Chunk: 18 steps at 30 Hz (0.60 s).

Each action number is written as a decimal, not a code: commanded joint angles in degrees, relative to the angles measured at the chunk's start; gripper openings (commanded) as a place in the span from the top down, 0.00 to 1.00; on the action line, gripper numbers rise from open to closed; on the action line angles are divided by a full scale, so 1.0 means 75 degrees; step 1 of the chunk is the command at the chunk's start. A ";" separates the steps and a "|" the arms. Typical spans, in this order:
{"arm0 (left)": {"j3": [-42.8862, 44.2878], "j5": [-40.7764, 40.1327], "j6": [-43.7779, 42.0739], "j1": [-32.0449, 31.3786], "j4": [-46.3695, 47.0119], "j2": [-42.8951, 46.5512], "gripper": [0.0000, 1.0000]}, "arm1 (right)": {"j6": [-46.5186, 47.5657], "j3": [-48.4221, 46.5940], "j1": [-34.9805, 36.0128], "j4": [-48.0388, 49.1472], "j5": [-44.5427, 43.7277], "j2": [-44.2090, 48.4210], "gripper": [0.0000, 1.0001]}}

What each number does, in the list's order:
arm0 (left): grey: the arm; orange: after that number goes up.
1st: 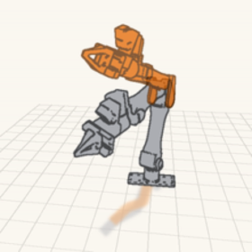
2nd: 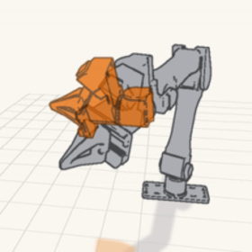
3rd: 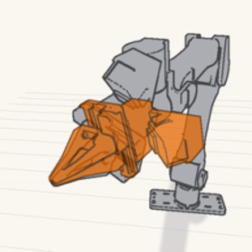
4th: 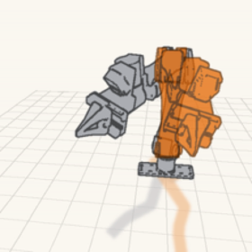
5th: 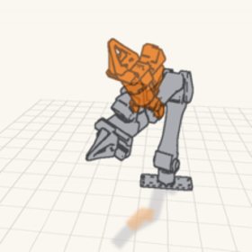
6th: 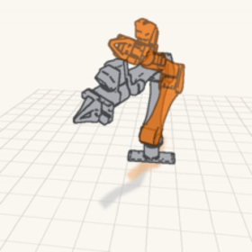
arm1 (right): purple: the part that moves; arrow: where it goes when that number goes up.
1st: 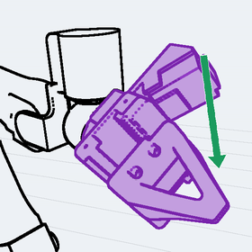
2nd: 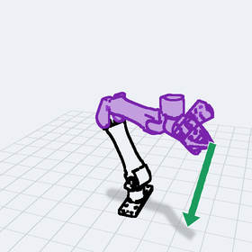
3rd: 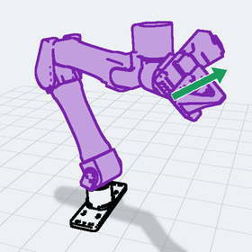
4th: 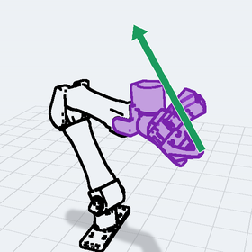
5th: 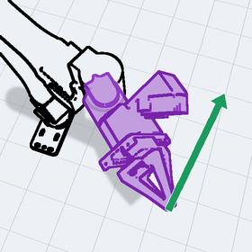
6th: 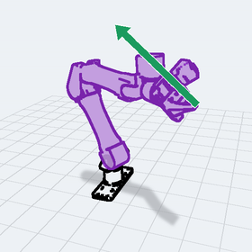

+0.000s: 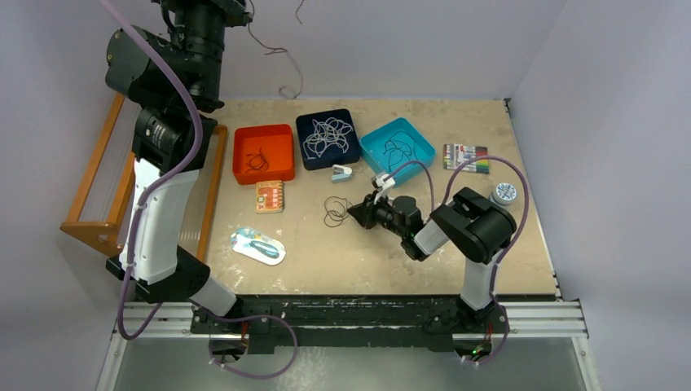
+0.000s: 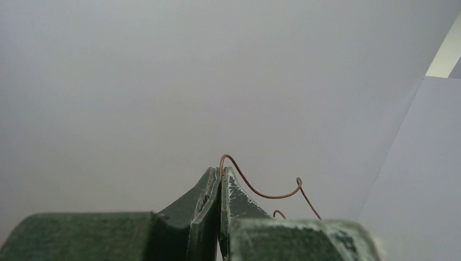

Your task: Untangle the cables

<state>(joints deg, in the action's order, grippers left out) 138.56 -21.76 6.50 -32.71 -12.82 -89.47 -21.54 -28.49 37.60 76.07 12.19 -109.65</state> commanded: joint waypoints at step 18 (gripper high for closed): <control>-0.2062 -0.1944 -0.0904 0.0000 -0.0001 0.0484 1.00 | 0.1586 0.0160 0.0049 -0.2163 -0.0324 0.3980 0.49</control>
<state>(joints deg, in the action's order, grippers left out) 125.05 -31.57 2.31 -32.71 -13.28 -87.50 -14.11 -25.39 37.60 63.77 11.16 -84.05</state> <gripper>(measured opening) 0.012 0.496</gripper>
